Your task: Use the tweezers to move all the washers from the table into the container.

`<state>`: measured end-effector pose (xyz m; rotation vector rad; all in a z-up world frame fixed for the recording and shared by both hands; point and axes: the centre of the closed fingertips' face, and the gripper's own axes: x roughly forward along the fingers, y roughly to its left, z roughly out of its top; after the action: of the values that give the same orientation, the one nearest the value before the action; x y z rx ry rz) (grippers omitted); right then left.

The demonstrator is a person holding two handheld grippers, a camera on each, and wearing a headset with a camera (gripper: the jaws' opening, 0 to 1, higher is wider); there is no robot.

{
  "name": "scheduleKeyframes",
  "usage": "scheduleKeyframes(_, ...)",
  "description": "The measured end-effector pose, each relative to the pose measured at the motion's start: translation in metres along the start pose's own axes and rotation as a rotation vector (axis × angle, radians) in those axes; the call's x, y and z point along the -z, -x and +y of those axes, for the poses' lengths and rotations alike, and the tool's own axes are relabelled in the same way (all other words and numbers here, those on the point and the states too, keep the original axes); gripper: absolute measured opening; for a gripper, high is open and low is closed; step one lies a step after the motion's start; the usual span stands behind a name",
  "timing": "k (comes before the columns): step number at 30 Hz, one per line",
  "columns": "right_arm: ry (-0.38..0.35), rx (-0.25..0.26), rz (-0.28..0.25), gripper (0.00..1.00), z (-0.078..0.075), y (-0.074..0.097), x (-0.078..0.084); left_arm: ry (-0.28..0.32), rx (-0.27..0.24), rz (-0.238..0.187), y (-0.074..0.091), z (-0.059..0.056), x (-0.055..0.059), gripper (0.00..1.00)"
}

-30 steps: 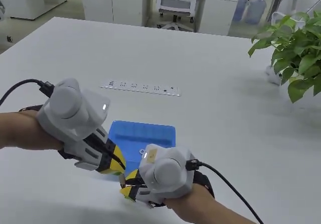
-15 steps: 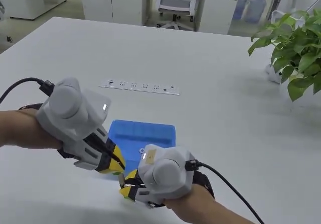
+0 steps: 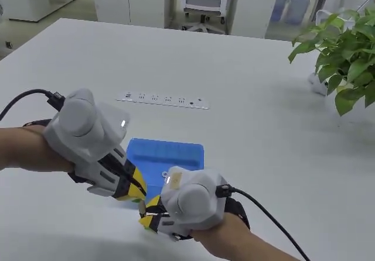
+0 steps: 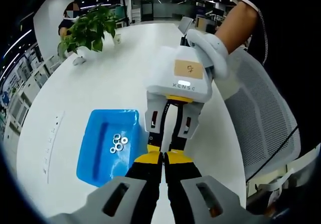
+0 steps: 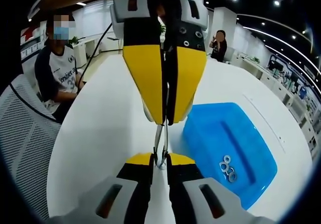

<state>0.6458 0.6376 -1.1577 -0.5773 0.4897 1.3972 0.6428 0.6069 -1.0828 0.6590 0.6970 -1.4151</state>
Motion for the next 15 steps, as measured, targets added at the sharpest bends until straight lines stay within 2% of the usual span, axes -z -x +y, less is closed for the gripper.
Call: scheduleKeyframes(15, -0.032, 0.007, 0.003, 0.1, -0.0002, 0.0008, 0.0018, -0.007, 0.007, -0.006, -0.0036, 0.0001, -0.004, 0.05)
